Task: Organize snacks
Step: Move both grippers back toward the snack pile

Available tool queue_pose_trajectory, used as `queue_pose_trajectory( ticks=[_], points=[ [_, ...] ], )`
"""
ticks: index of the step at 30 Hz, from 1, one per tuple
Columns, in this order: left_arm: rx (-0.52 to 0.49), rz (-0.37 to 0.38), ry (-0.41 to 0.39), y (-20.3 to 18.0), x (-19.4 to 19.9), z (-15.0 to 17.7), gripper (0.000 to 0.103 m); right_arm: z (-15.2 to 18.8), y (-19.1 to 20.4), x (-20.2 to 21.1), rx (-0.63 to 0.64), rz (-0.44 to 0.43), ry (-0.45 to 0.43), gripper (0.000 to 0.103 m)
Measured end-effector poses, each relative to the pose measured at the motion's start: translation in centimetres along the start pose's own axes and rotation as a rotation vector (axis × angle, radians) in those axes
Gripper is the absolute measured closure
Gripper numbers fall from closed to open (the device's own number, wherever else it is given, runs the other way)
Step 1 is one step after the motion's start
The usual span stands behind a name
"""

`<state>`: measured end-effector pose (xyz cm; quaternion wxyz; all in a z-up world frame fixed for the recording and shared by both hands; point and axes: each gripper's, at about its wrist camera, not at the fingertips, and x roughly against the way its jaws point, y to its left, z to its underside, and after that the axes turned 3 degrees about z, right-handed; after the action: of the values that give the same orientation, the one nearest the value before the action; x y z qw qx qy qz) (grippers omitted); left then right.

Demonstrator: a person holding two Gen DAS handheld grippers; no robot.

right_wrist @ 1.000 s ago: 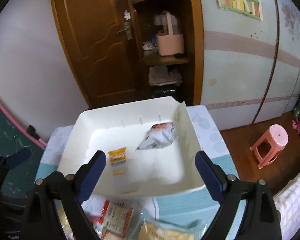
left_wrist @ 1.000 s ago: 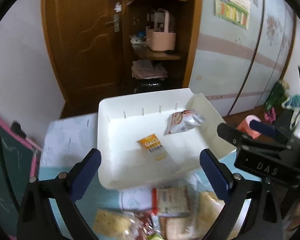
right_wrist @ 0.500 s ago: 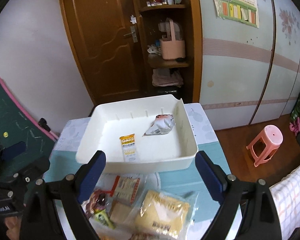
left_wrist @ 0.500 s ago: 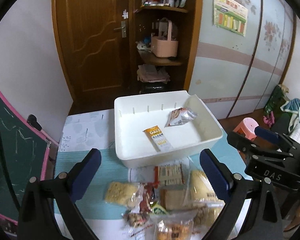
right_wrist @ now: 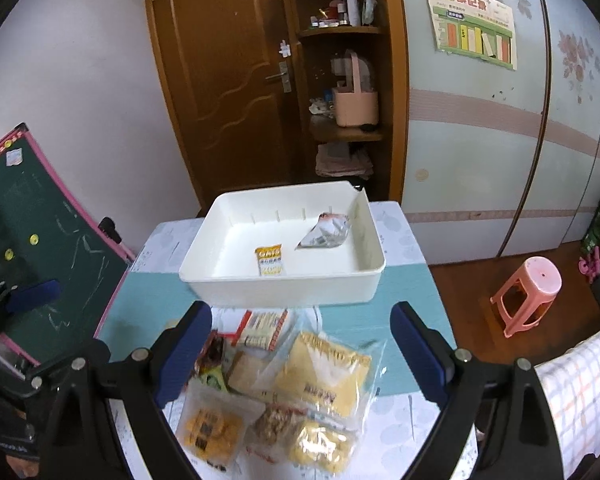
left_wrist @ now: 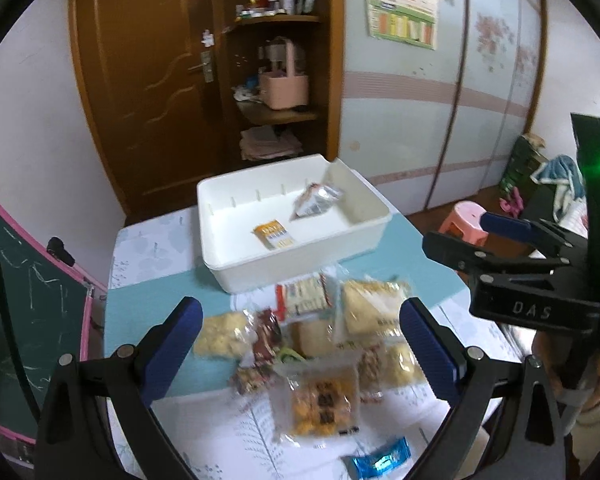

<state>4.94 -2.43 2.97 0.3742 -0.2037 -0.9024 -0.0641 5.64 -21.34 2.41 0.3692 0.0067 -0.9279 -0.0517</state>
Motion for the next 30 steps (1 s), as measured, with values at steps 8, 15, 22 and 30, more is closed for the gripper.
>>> queue_pose_trajectory(
  ticks=[8,15,22,30],
  points=[
    [-0.012,0.028,0.067,0.3,-1.2,5.8,0.004,5.6,-0.2,0.8,0.013,-0.067,0.065,0.012],
    [-0.019,0.045,0.161,1.5,-2.8,10.6,0.004,11.9,2.5,-0.3,0.219,-0.085,0.165,0.012],
    [-0.037,0.042,0.229,2.3,-3.5,13.9,0.004,16.8,4.3,-1.9,0.363,-0.205,0.26,0.019],
    [-0.007,0.05,0.253,2.8,-4.3,14.7,0.004,19.4,6.5,-3.7,0.53,-0.322,0.335,0.021]
  ],
)
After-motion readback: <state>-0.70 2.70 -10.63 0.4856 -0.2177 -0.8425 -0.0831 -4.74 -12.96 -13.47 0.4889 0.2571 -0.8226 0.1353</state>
